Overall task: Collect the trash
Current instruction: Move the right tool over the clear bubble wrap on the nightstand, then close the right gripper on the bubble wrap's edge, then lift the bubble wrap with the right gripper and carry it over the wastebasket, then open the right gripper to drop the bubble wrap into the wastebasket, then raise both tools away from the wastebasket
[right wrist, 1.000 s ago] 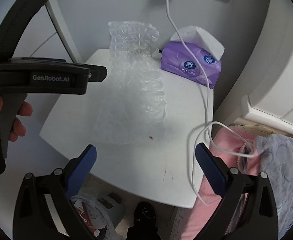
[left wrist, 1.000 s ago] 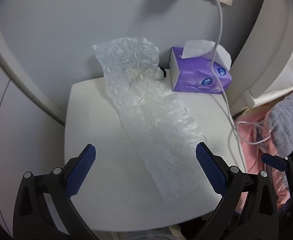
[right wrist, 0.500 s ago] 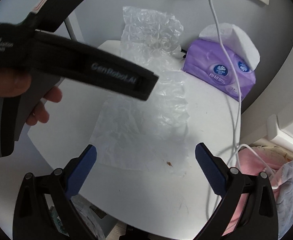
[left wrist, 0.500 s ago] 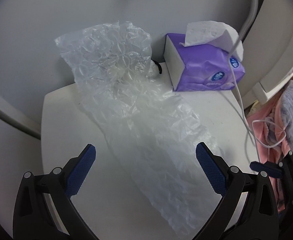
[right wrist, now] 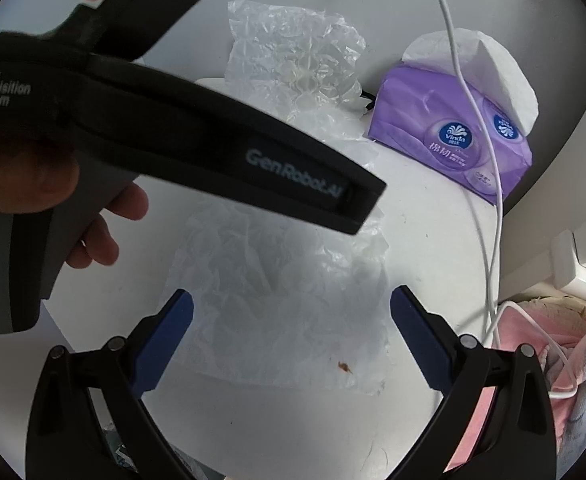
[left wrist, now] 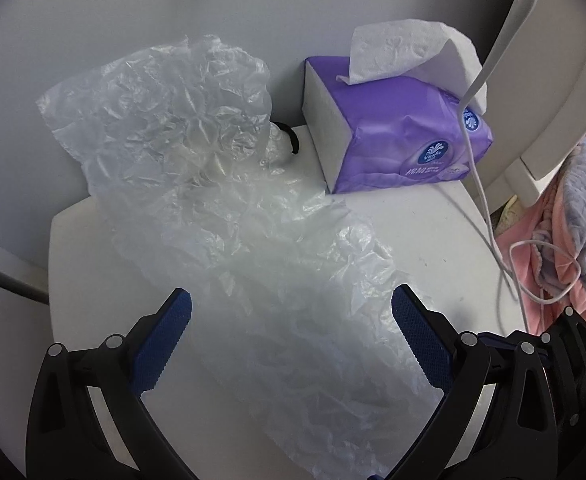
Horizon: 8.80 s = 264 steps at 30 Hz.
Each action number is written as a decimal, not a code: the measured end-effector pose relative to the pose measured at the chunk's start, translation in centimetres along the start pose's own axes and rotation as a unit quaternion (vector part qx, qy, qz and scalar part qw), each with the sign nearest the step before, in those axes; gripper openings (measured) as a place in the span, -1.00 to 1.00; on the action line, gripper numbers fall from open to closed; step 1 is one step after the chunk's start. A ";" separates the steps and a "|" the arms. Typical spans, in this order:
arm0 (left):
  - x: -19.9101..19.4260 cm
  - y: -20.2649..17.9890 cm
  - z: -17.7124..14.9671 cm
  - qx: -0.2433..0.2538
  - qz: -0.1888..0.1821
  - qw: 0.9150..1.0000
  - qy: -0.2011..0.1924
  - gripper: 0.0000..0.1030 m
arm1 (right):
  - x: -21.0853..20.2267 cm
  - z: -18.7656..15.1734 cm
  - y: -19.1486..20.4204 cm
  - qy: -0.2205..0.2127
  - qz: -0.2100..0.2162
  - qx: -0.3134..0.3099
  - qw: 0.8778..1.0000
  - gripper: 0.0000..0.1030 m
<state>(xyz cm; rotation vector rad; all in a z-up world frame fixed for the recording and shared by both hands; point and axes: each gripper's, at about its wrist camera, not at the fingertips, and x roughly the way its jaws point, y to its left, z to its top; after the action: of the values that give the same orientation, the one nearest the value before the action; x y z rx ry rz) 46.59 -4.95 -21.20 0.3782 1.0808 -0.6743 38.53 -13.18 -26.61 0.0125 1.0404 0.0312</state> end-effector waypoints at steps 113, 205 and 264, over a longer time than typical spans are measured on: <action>-18.6 -3.2 -17.3 -0.090 -0.005 0.995 -0.044 -0.73 | -12.5 -8.3 7.9 -0.049 0.043 -0.022 0.998 -0.76; 6.6 -6.5 -56.0 -0.306 -0.061 0.931 0.190 -0.74 | 15.4 -40.8 24.3 0.258 0.100 -0.276 0.920 -0.76; -7.2 -5.4 -50.8 -0.332 0.036 0.933 0.137 0.89 | -0.4 -35.8 22.8 0.146 0.086 -0.278 0.946 0.86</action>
<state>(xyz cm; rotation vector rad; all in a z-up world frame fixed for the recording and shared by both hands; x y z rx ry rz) 6.27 23.25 -36.60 -0.0818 1.4788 -0.1600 7.03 9.47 -43.79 -0.4269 1.2954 0.4971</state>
